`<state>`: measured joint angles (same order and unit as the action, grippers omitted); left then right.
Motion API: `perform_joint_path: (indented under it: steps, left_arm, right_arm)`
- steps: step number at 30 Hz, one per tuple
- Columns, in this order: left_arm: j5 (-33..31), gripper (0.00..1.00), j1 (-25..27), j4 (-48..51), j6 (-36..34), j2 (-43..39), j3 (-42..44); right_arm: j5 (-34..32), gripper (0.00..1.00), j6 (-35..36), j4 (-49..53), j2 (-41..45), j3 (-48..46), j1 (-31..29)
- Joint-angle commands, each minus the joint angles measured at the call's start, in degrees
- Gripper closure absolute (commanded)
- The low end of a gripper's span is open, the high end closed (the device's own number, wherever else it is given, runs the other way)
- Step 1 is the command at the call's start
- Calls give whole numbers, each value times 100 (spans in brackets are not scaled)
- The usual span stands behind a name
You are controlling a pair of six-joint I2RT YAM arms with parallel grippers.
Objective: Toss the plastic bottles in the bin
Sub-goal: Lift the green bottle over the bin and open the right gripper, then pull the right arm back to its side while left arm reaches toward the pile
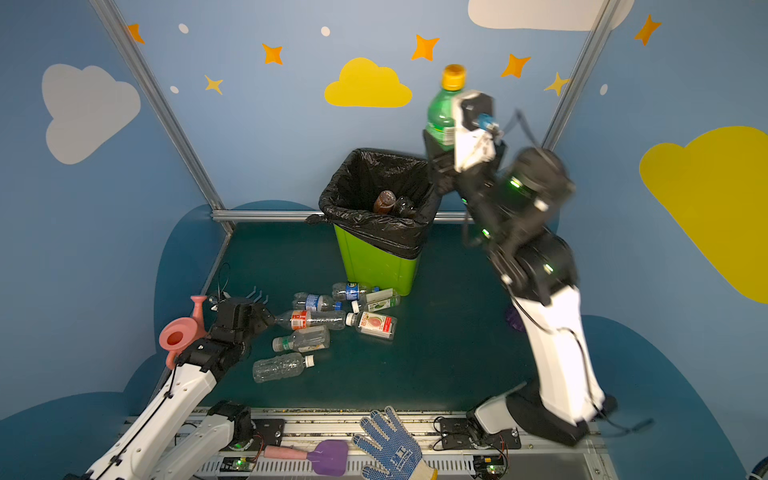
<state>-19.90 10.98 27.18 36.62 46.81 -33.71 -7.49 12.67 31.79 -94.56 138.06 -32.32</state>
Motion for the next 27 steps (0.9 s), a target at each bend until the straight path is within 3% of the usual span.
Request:
perform_joint_path:
  steps: [1,4,7,10,17,23,27]
  left_arm:
    - [-10,0,-19,144,-110,-36,-173]
    - [-100,0,-20,277,-162,-138,-194]
    - [-159,0,-19,271,-217,-248,-166]
    - [-169,0,-17,259,-208,-255,-221]
    - [102,0,132,127,-307,-3,-401]
    - [-300,0,826,337,-868,150,-630]
    - [-650,0,1555,398,-1572,354,-855]
  right_arm:
    - [909,26,-747,2242,-1309,1187,138]
    - [477,10,-840,2083,-879,1038,249]
    - [379,3,-976,489,584,-732,489]
    - [379,2,-1220,-313,1571,-1751,821]
    - [494,2,-1735,-139,2363,-3208,1648]
    - [1146,2,-2652,-345,3094,-5011,2570]
    - [1555,2,-3057,-507,3493,-6143,3130]
